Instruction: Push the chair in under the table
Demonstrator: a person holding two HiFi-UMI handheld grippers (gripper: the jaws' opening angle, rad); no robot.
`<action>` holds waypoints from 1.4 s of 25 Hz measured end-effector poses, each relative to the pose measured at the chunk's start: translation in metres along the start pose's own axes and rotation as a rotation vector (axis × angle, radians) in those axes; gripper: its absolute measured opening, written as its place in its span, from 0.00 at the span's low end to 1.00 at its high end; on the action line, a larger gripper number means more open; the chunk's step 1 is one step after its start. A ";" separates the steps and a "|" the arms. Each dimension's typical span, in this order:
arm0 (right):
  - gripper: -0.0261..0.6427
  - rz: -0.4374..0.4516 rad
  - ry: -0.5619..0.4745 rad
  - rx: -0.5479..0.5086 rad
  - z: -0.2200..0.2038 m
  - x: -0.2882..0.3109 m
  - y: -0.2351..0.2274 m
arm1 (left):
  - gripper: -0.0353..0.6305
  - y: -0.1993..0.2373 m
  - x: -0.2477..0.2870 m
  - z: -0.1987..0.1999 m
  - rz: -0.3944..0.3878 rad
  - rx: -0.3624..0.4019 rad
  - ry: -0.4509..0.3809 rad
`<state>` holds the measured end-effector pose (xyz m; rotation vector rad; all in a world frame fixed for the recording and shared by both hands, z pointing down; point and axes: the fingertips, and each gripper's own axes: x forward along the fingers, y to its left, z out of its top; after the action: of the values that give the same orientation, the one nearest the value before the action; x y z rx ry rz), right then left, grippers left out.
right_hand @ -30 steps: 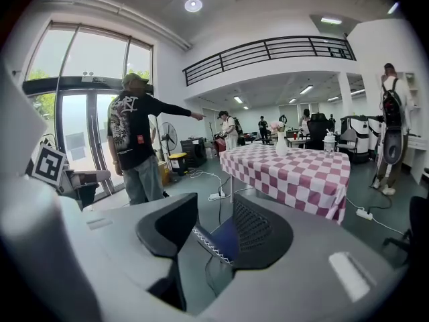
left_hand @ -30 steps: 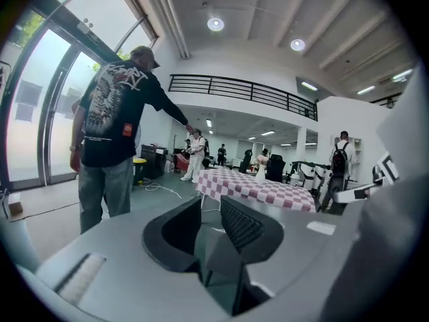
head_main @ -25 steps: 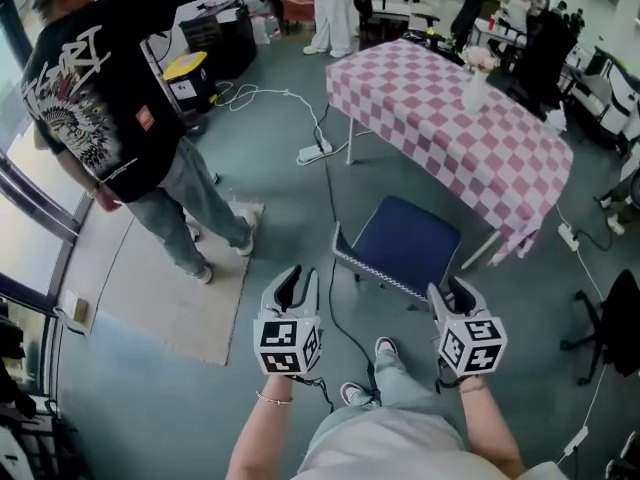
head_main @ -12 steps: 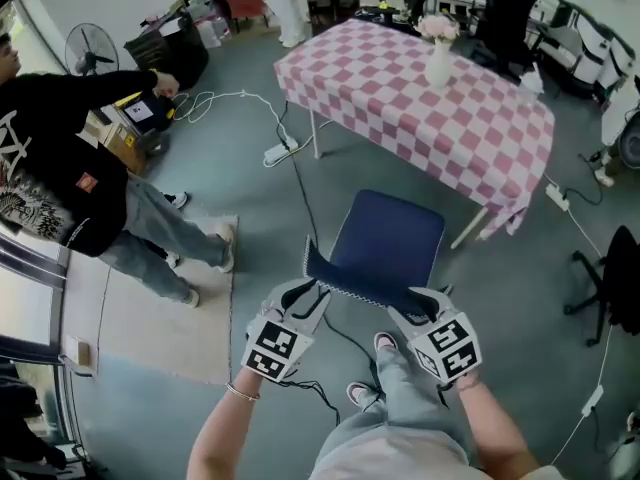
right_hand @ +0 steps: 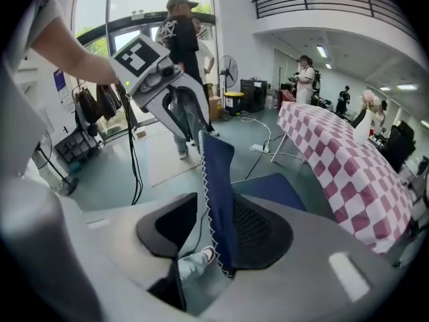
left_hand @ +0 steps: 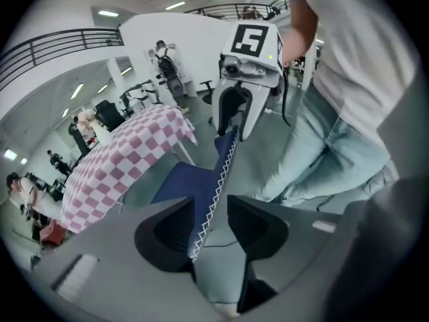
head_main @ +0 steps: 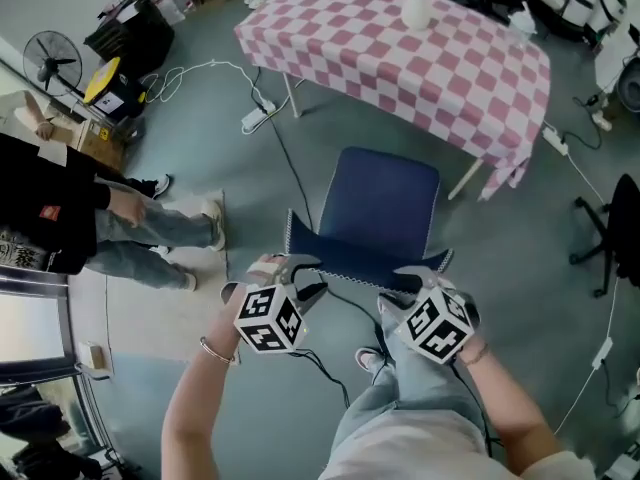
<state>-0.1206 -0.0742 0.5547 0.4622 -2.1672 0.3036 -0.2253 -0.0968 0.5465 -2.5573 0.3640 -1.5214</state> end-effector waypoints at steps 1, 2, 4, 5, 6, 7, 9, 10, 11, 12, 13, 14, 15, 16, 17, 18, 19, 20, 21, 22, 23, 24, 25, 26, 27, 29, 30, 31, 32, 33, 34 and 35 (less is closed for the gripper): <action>0.26 0.000 0.029 -0.022 -0.002 0.004 0.000 | 0.29 0.000 0.005 -0.003 -0.010 0.038 0.024; 0.26 0.000 0.053 -0.039 -0.004 0.008 0.000 | 0.29 0.001 0.011 -0.005 -0.015 0.070 0.045; 0.26 0.002 0.096 -0.056 -0.007 0.015 -0.001 | 0.29 0.001 0.022 -0.008 -0.030 0.109 0.079; 0.26 0.002 0.118 -0.061 -0.010 0.019 -0.002 | 0.29 0.000 0.029 -0.009 -0.045 0.118 0.094; 0.26 -0.003 0.143 -0.066 -0.014 0.023 -0.003 | 0.30 -0.002 0.035 -0.011 -0.064 0.124 0.112; 0.26 -0.018 0.169 -0.070 -0.018 0.027 -0.006 | 0.33 -0.004 0.043 -0.013 -0.078 0.135 0.133; 0.26 -0.065 0.208 -0.073 -0.027 0.036 -0.012 | 0.33 -0.004 0.056 -0.016 -0.055 0.175 0.168; 0.26 -0.089 0.214 -0.072 -0.030 0.040 -0.014 | 0.23 -0.002 0.059 -0.016 -0.029 0.192 0.176; 0.25 -0.112 0.211 -0.072 -0.031 0.042 -0.016 | 0.21 0.000 0.061 -0.016 -0.013 0.193 0.179; 0.24 -0.132 0.203 -0.073 -0.031 0.043 -0.017 | 0.20 0.001 0.061 -0.016 -0.009 0.179 0.178; 0.24 -0.146 0.196 -0.074 -0.030 0.044 -0.018 | 0.20 0.002 0.061 -0.016 -0.010 0.163 0.174; 0.23 -0.154 0.189 -0.073 -0.030 0.044 -0.019 | 0.20 0.004 0.061 -0.016 -0.008 0.153 0.169; 0.23 -0.157 0.183 -0.069 -0.029 0.044 -0.021 | 0.19 0.005 0.061 -0.016 0.000 0.149 0.163; 0.23 -0.156 0.177 -0.064 -0.029 0.044 -0.021 | 0.19 0.006 0.062 -0.015 0.014 0.149 0.155; 0.23 -0.154 0.171 -0.061 -0.029 0.045 -0.022 | 0.19 0.008 0.062 -0.015 0.034 0.153 0.145; 0.23 -0.153 0.166 -0.059 -0.030 0.045 -0.024 | 0.20 0.009 0.063 -0.013 0.054 0.155 0.137; 0.23 -0.153 0.164 -0.059 -0.031 0.045 -0.025 | 0.20 0.010 0.064 -0.012 0.067 0.154 0.131; 0.23 -0.153 0.162 -0.059 -0.032 0.045 -0.027 | 0.20 0.011 0.065 -0.011 0.070 0.148 0.129; 0.23 -0.156 0.161 -0.061 -0.032 0.045 -0.029 | 0.21 0.013 0.067 -0.011 0.068 0.138 0.129; 0.23 -0.161 0.160 -0.065 -0.031 0.046 -0.032 | 0.22 0.016 0.068 -0.011 0.066 0.128 0.129; 0.22 -0.165 0.160 -0.069 -0.030 0.047 -0.035 | 0.22 0.020 0.069 -0.011 0.067 0.120 0.129; 0.22 -0.170 0.159 -0.072 -0.029 0.048 -0.039 | 0.22 0.024 0.071 -0.010 0.072 0.114 0.128; 0.22 -0.175 0.159 -0.074 -0.028 0.048 -0.044 | 0.23 0.029 0.073 -0.010 0.081 0.107 0.127; 0.22 -0.180 0.158 -0.077 -0.027 0.049 -0.051 | 0.23 0.035 0.075 -0.008 0.092 0.102 0.127; 0.22 -0.183 0.159 -0.078 -0.026 0.050 -0.060 | 0.23 0.043 0.079 -0.006 0.103 0.097 0.128; 0.22 -0.176 0.166 -0.070 -0.023 0.051 -0.078 | 0.24 0.062 0.087 -0.002 0.124 0.089 0.130; 0.21 -0.167 0.172 -0.063 -0.022 0.052 -0.087 | 0.24 0.071 0.091 0.000 0.131 0.085 0.131; 0.21 -0.157 0.179 -0.056 -0.020 0.053 -0.096 | 0.24 0.080 0.095 0.002 0.137 0.082 0.132; 0.21 -0.147 0.185 -0.048 -0.018 0.055 -0.105 | 0.24 0.090 0.099 0.004 0.141 0.080 0.132; 0.21 -0.139 0.190 -0.040 -0.017 0.056 -0.114 | 0.25 0.099 0.103 0.006 0.144 0.080 0.132; 0.21 -0.136 0.193 -0.034 -0.015 0.057 -0.123 | 0.25 0.109 0.108 0.008 0.145 0.080 0.132; 0.21 -0.138 0.194 -0.030 -0.013 0.057 -0.133 | 0.25 0.118 0.112 0.010 0.146 0.081 0.132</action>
<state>-0.0854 -0.2018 0.6154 0.5396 -1.9387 0.2292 -0.1809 -0.2416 0.6070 -2.3213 0.4821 -1.6194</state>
